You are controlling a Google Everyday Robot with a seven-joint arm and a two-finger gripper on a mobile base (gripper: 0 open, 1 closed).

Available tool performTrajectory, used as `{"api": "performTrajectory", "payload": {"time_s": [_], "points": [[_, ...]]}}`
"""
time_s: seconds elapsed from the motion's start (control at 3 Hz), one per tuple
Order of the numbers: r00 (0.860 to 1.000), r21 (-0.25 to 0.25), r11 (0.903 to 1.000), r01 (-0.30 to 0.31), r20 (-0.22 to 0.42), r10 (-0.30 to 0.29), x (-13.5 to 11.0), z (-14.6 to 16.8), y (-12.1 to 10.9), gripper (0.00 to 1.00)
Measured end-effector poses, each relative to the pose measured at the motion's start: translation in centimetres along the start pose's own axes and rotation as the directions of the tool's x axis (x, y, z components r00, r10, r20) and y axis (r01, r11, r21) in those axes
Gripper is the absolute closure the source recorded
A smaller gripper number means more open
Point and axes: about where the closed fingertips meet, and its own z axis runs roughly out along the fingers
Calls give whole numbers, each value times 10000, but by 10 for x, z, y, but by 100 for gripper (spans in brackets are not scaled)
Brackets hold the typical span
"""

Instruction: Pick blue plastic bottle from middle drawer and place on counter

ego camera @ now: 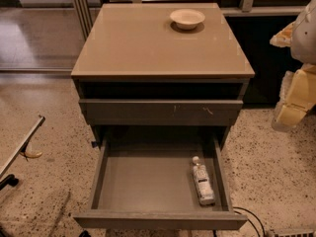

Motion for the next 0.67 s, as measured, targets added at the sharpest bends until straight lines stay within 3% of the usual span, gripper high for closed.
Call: {"api": "performTrajectory", "payload": {"time_s": [0.67], "points": [[9996, 169, 9995, -272, 22, 271, 1, 4, -2, 0]]}}
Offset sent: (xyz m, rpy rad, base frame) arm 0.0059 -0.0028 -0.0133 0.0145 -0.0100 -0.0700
